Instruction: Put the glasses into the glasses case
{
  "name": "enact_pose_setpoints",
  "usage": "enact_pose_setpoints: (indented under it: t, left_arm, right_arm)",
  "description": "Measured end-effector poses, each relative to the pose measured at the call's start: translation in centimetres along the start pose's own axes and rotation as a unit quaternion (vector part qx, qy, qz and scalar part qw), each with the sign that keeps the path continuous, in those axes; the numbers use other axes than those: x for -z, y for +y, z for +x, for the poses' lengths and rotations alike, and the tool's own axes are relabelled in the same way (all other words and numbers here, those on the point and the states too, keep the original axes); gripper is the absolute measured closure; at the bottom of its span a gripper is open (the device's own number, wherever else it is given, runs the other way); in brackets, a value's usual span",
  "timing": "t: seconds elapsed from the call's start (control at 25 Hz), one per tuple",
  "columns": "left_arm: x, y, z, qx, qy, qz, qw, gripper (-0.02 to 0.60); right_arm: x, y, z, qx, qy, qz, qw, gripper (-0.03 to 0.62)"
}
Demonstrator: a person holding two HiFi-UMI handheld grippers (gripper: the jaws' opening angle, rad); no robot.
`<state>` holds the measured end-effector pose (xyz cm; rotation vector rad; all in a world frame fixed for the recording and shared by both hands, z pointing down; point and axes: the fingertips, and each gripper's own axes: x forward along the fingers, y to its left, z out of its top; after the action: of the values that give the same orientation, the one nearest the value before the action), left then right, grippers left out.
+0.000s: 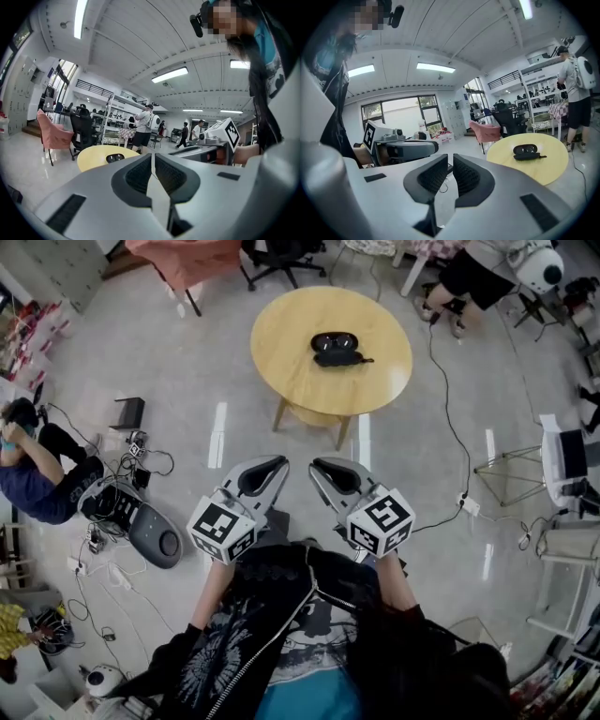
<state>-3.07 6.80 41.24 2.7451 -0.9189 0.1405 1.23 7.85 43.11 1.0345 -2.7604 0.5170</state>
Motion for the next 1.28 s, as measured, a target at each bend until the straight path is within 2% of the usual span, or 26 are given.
enact_pose_setpoints:
  t: [0.36,0.68,1.28]
  left_arm:
    - [2.2,-5.8,-1.1,-0.025,0.010,0.010,0.9996,0.552]
    - [3.4,-9.0,-2.7,-0.025,0.014,0.018,0.9994,0.552]
    - [3.5,-11.1,-3.0,-0.020,0.009,0.031,0.9993,0.552]
  right_arm:
    - [2.6,1.9,-4.6,-0.024,-0.006,-0.004,1.000,0.543]
    - [4.1,3.9,-6.9,-0.025,-0.008,-0.002,1.000,0.546]
    - [4.6,5.0,-8.7,-0.020,-0.012,-0.012,1.000,0.547]
